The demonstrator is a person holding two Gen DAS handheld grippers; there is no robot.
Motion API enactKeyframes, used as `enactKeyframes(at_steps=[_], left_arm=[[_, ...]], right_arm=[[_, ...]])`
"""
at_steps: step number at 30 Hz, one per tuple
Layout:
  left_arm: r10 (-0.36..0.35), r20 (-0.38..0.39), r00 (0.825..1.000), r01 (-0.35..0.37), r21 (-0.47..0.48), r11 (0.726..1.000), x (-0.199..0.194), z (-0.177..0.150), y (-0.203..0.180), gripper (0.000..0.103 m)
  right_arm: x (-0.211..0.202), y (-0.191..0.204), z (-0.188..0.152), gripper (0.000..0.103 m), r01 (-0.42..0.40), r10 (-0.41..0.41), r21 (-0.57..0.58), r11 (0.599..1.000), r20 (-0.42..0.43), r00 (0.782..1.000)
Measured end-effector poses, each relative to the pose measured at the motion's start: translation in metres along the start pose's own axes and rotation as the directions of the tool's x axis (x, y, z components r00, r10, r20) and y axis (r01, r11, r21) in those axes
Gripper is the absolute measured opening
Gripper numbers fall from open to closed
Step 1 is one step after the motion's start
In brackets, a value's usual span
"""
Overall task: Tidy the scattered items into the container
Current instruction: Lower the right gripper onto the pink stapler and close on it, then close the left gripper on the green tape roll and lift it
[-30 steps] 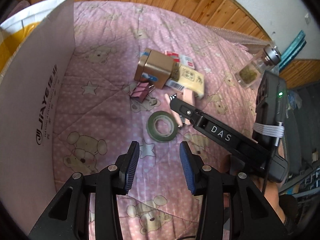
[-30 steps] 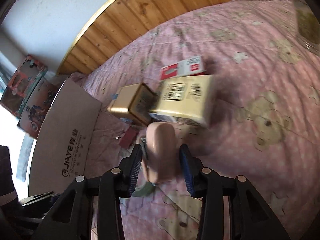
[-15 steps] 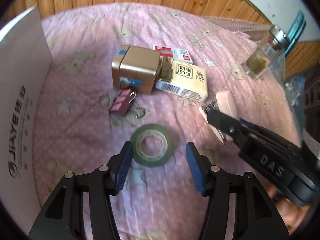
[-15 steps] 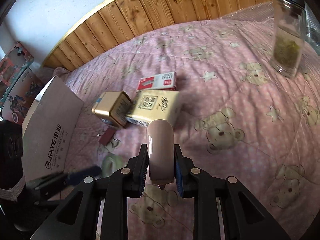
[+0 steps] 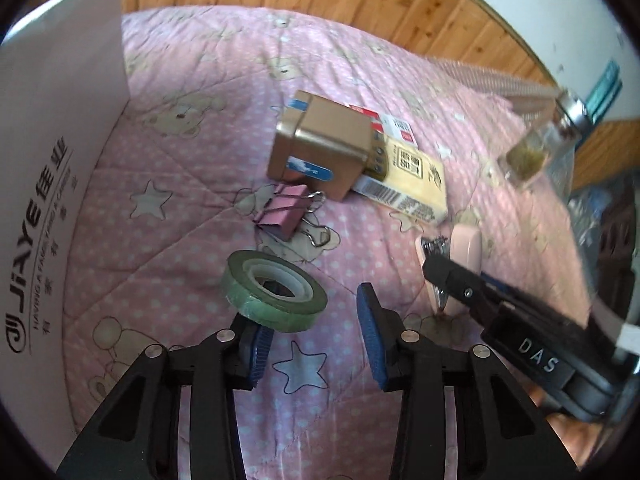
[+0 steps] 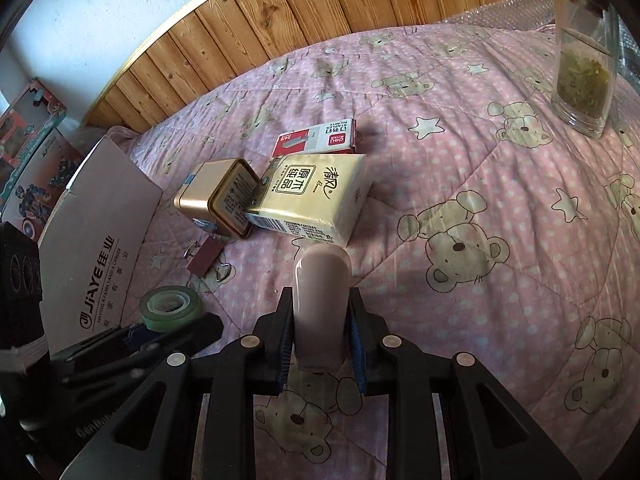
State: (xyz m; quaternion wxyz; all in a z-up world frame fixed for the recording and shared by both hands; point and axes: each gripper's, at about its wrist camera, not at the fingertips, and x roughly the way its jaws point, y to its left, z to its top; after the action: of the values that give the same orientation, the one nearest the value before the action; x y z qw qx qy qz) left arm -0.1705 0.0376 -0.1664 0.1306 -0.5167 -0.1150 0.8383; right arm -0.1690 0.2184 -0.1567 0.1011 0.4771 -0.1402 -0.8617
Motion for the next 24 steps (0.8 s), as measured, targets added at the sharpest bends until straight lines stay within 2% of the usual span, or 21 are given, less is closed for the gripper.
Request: enactKeyframes(at_steps=[6, 11, 12, 13, 14, 15, 18, 24], left_arm=[[-0.024, 0.006, 1.0, 0.025, -0.075, 0.997, -0.006, -0.002, 0.012, 0.045], [-0.062, 0.018, 0.998, 0.064, -0.218, 0.974, -0.011, -0.001, 0.031, 0.047], [-0.051, 0.031, 0.998, 0.057, -0.248, 0.967, -0.013, -0.001, 0.035, 0.046], [-0.047, 0.035, 0.998, 0.055, -0.268, 0.962, -0.013, -0.001, 0.038, 0.039], [-0.031, 0.028, 0.999, 0.037, -0.278, 0.96, -0.011, 0.0, 0.04, 0.028], [0.0, 0.013, 1.0, 0.004, -0.266, 0.964, -0.008, 0.002, 0.038, 0.015], [0.047, 0.014, 0.999, -0.043, -0.198, 0.979, -0.008, 0.004, 0.027, 0.014], [0.074, 0.036, 0.997, -0.07, -0.107, 0.992, -0.021, 0.003, 0.013, 0.013]], right_arm=[[0.001, 0.0, 0.002, 0.026, -0.005, 0.005, 0.008, 1.0, 0.003, 1.0], [0.002, 0.0, 0.005, 0.026, -0.01, 0.01, 0.012, 1.0, 0.008, 1.0], [0.002, 0.0, 0.004, 0.026, -0.011, 0.011, 0.013, 1.0, 0.009, 1.0], [0.001, 0.001, 0.003, 0.026, -0.012, 0.012, 0.013, 1.0, 0.011, 1.0], [0.001, 0.001, 0.002, 0.026, -0.012, 0.012, 0.013, 1.0, 0.012, 1.0], [0.001, 0.001, 0.002, 0.026, -0.012, 0.012, 0.012, 1.0, 0.013, 1.0], [0.0, 0.002, 0.002, 0.026, -0.012, 0.012, 0.009, 1.0, 0.016, 1.0], [-0.011, 0.007, -0.006, 0.025, -0.006, 0.006, 0.005, 1.0, 0.013, 1.0]])
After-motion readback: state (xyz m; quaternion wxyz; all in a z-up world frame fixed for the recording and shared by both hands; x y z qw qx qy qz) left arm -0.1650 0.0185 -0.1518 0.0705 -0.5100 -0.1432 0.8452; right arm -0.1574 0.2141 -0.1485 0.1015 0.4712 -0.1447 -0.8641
